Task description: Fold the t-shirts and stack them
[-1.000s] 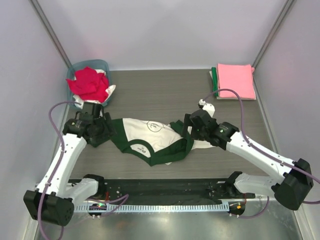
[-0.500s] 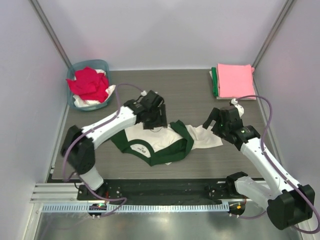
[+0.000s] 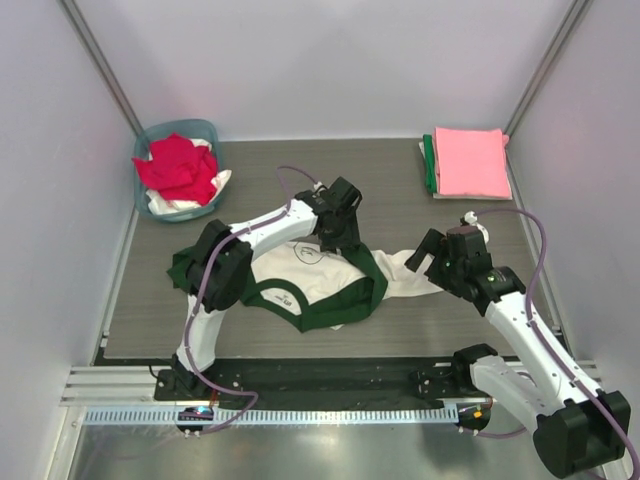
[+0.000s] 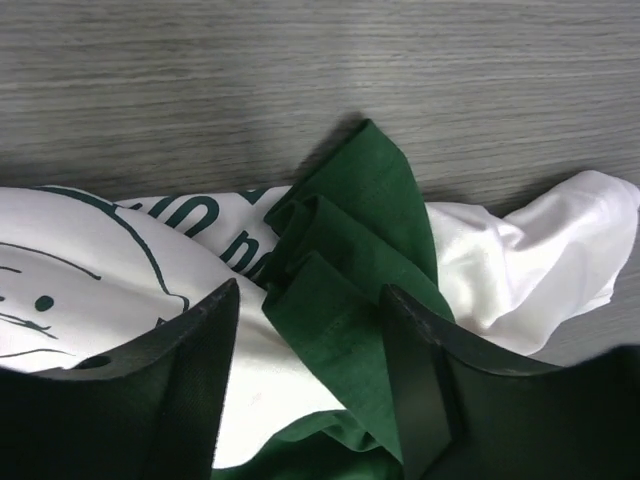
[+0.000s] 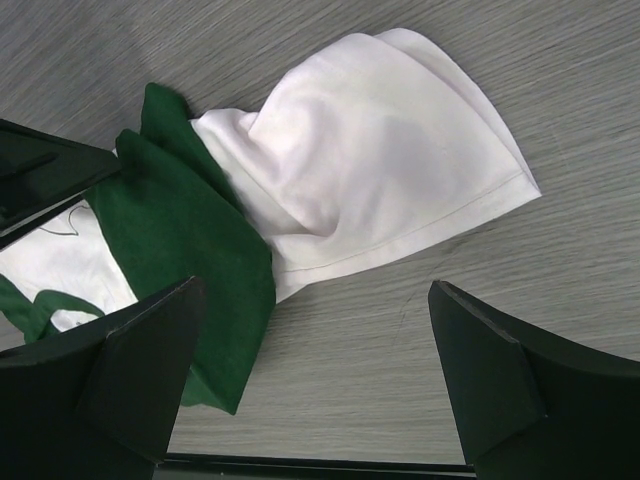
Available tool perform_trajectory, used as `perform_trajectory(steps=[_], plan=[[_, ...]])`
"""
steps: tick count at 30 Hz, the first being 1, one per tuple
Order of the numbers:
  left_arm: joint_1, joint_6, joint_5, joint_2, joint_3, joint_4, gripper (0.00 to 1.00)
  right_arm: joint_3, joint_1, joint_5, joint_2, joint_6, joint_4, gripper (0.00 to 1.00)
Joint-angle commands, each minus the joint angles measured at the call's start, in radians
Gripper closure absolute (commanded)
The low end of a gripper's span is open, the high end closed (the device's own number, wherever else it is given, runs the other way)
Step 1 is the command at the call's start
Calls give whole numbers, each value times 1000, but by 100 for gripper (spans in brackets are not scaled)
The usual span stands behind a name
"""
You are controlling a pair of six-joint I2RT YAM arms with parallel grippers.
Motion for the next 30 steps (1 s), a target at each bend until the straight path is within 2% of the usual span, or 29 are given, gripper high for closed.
perform_trajectory(steps=[1,2,5,8,13,19,22,23,26,27,28,30], plan=[[-11,-29,14,2,46,0,42,-6,-6,-11,1,-14,23,0],[-11,-29,14,3,47,-1,54,-4,-6,-6,4,-17,23,0],[-11,-29,40,12,63,-6,79,-9,-10,0,16,-24,29,0],[-11,-21,27,28,119,-37,100,-20,-11,2,25,-26,34,0],[-12,28,-29,-41,280,-194,100,-46,-14,-17,45,-21,57,0],[-5,155,-209,-372,325,-369,100,-79,-17,-32,87,-20,106,0],[6,222,-279,-515,265,-471,100,-73,-19,-44,120,-17,138,0],[5,230,-299,-564,201,-494,100,-69,-19,-44,143,-18,143,0],[5,239,-365,-779,48,-492,100,-52,-20,-44,170,-27,152,0],[5,235,-381,-828,-47,-486,100,-50,-20,-44,180,-31,155,0],[5,235,-405,-926,-84,-485,100,-49,-20,-46,185,-35,155,0],[5,232,-431,-1009,-156,-486,100,-49,-23,-23,187,-41,152,0]])
